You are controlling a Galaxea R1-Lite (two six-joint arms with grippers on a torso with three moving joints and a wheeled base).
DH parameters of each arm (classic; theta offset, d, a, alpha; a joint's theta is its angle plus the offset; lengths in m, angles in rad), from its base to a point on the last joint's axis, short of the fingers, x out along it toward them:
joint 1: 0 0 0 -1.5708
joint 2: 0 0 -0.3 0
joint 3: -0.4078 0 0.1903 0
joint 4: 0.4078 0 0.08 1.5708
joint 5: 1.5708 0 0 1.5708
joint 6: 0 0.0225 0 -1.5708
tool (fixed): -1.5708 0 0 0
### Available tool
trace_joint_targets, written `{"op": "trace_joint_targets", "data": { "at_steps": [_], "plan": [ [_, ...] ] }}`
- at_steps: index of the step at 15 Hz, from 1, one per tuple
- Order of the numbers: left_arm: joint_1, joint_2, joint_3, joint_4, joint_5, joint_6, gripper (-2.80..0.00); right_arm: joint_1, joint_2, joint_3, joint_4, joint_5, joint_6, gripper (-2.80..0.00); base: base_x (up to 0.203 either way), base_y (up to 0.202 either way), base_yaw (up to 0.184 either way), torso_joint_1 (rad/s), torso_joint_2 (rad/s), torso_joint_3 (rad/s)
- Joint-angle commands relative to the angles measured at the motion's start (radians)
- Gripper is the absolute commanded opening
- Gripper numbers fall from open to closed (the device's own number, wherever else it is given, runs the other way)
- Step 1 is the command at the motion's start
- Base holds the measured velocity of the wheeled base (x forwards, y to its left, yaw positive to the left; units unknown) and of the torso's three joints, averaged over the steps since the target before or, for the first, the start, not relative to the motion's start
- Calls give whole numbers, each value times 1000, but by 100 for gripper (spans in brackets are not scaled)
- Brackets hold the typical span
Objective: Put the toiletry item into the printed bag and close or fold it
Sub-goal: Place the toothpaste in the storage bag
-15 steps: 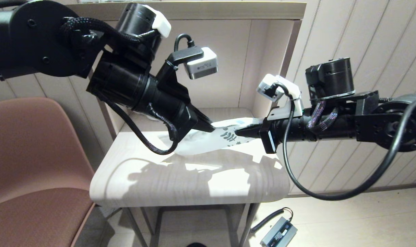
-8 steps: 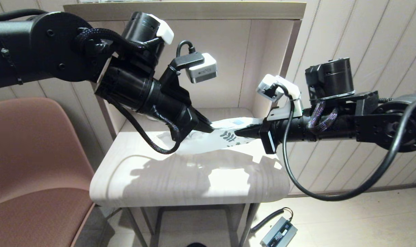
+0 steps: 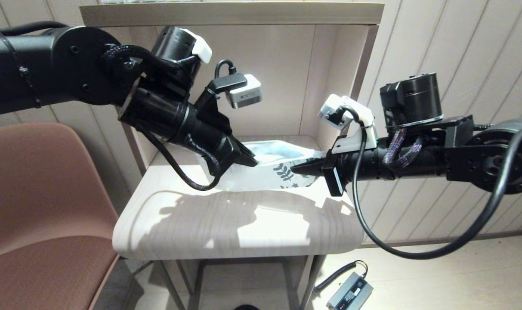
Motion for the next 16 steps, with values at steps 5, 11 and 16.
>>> {"op": "trace_joint_targets", "data": {
  "at_steps": [5,11,16],
  "plan": [
    [0,29,-5,-13,11,3,-280,15,-14,17,-3,4,-2,-280,0,0,0,0,0,0],
    [0,5,-9,-53,11,1,-280,46,-13,33,-3,2,-3,-280,0,0,0,0,0,0],
    [-2,-11,-8,-30,11,3,-280,93,-32,44,2,1,-20,-280,0,0,0,0,0,0]
  ]
}}
